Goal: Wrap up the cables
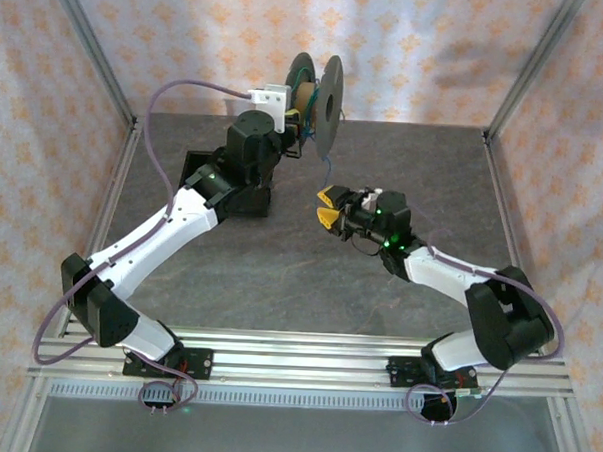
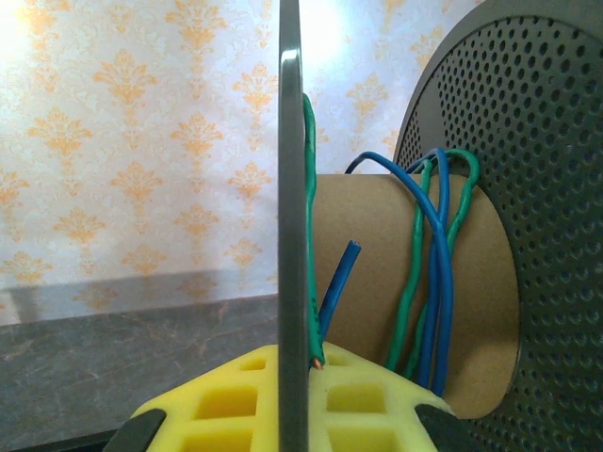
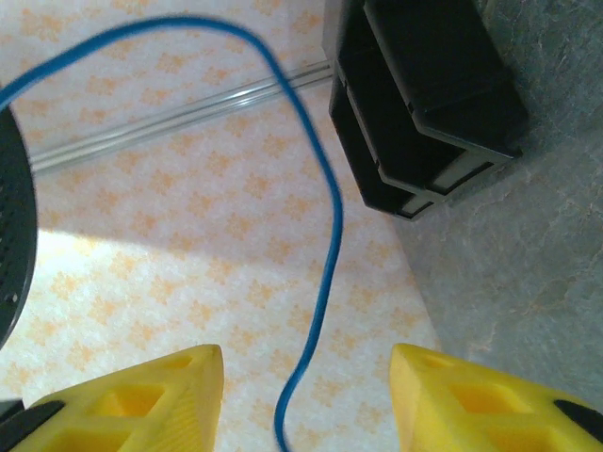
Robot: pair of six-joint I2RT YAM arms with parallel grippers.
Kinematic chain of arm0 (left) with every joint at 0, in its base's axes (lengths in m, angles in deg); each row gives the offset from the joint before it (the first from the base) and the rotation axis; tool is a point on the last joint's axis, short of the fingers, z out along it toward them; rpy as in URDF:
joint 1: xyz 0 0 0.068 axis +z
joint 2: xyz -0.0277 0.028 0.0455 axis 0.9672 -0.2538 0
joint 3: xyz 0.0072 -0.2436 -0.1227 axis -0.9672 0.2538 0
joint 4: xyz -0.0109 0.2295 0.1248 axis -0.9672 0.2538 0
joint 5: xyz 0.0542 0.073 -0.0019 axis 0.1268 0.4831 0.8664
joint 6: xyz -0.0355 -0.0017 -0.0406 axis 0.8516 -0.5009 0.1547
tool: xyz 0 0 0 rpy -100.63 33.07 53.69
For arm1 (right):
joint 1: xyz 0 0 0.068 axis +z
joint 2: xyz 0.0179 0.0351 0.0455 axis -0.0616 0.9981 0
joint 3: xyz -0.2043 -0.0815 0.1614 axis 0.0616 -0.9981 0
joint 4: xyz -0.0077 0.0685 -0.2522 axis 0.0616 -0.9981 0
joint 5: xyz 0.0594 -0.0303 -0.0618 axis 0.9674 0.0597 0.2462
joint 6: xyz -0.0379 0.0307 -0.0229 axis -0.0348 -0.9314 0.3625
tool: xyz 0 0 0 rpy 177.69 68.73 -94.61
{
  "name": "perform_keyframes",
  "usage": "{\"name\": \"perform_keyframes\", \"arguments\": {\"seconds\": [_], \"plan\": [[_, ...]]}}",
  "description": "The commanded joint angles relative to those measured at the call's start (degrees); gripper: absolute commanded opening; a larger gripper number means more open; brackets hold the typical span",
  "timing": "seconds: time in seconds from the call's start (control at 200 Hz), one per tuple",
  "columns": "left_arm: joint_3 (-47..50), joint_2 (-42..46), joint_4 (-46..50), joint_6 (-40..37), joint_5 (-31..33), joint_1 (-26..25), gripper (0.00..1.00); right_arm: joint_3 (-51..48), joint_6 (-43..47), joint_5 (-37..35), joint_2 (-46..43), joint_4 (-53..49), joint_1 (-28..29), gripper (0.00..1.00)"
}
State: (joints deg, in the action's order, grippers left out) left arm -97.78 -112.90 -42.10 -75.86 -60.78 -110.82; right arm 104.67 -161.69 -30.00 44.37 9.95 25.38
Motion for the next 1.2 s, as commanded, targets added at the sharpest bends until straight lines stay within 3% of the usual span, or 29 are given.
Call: {"name": "perform_keyframes", "arguments": {"seconds": [0.0,0.41,0.866,1.036,1.196], "plan": [[-0.01,3.71,-8.50,2.32,1.04,-0.08,0.00,1.81,-4.12,-2.86,0.89,4.42,0.54,0.50],[0.74,4.00,-7.63,2.02,0.71,-0.09,0.00,3.69,-5.59,-2.27,3.50,6.70,2.24,0.47],[1.00,4.34,-7.00,0.93,1.75,-0.13,0.00,1.51,-4.00,-2.30,0.07,3.55,3.03,0.42],[1.01,4.43,-6.93,0.85,1.92,-0.11,0.00,1.39,-3.07,-2.18,-0.98,1.83,3.09,0.37],[0.92,4.44,-6.76,0.98,1.83,-0.07,0.00,1.36,-2.68,-1.98,-1.09,1.30,3.09,0.26]]}}
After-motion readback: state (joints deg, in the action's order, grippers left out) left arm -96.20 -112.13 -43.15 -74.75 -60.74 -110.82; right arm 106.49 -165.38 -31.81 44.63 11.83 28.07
